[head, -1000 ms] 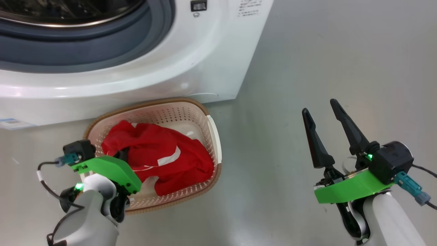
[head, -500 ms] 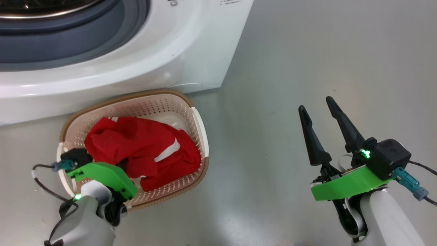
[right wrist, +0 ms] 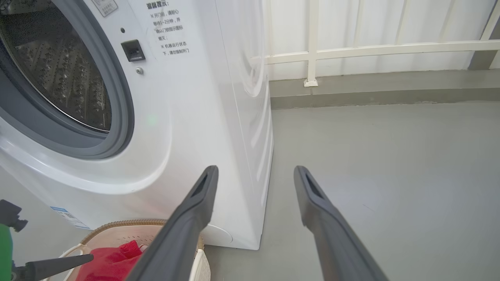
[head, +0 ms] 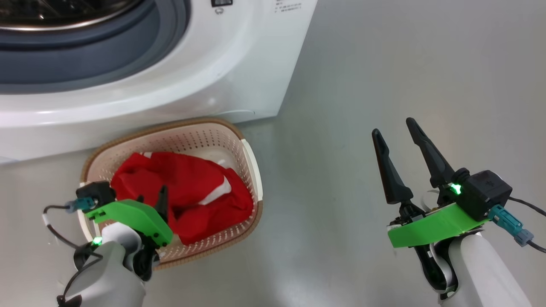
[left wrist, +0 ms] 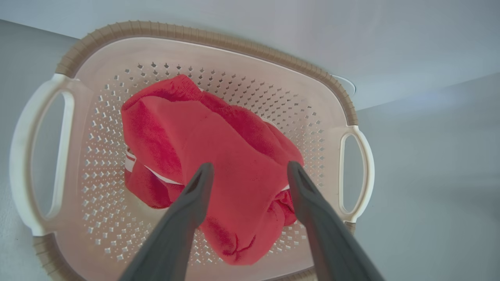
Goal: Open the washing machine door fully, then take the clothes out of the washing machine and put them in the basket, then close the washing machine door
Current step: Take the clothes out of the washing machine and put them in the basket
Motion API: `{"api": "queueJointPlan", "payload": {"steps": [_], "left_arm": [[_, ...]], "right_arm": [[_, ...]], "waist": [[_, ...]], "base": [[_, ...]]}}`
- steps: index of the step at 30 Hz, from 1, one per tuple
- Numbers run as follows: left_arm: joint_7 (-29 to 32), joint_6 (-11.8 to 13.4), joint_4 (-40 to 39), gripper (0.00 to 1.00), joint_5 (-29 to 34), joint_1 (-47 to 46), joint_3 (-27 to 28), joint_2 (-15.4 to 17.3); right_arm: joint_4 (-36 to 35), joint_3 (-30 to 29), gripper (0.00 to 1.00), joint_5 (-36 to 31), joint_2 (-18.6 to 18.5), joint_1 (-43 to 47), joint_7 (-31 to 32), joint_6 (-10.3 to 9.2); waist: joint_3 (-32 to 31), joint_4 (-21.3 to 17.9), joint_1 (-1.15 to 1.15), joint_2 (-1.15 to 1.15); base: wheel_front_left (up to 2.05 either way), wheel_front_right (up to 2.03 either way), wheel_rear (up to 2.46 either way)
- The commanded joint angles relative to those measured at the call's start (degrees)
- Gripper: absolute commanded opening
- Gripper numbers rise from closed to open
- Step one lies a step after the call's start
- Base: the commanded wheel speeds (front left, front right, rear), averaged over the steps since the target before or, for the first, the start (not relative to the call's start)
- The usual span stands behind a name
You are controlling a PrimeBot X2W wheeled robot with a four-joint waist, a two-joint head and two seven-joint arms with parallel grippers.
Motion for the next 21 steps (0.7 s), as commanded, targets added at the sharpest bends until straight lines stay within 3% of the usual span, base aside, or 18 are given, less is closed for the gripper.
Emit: {"api": "queueJointPlan", "payload": {"steps": [1, 12, 21], "left_arm": [[-1.6, -0.44, -0.33, 1.0, 0.45, 1.45, 0.75, 1.45], [-8.37, -0.7, -3.41, 1.0, 1.07, 3.59, -1.1, 0.6], [-9.2, -0.38, -19.24, 1.0, 3.71, 9.62, 1.66, 0.96]], "right_arm": [[-1.01, 1.11, 1.0, 0.52, 0.04, 0.11, -0.36, 0.35], [0.55, 0.01, 1.0, 0.09, 0.04, 2.4, -0.36, 0.35], [0.01, -2.07, 1.0, -0.49, 0.04, 4.51, -0.36, 0.35]], "waist": [[-1.71, 0.6, 0.0, 0.0], [-9.05, 3.51, 0.0, 0.0], [-14.75, 5.54, 0.0, 0.0]], "base": [[0.0, 0.0, 0.0], [0.0, 0.0, 0.0], [0.0, 0.0, 0.0]]}}
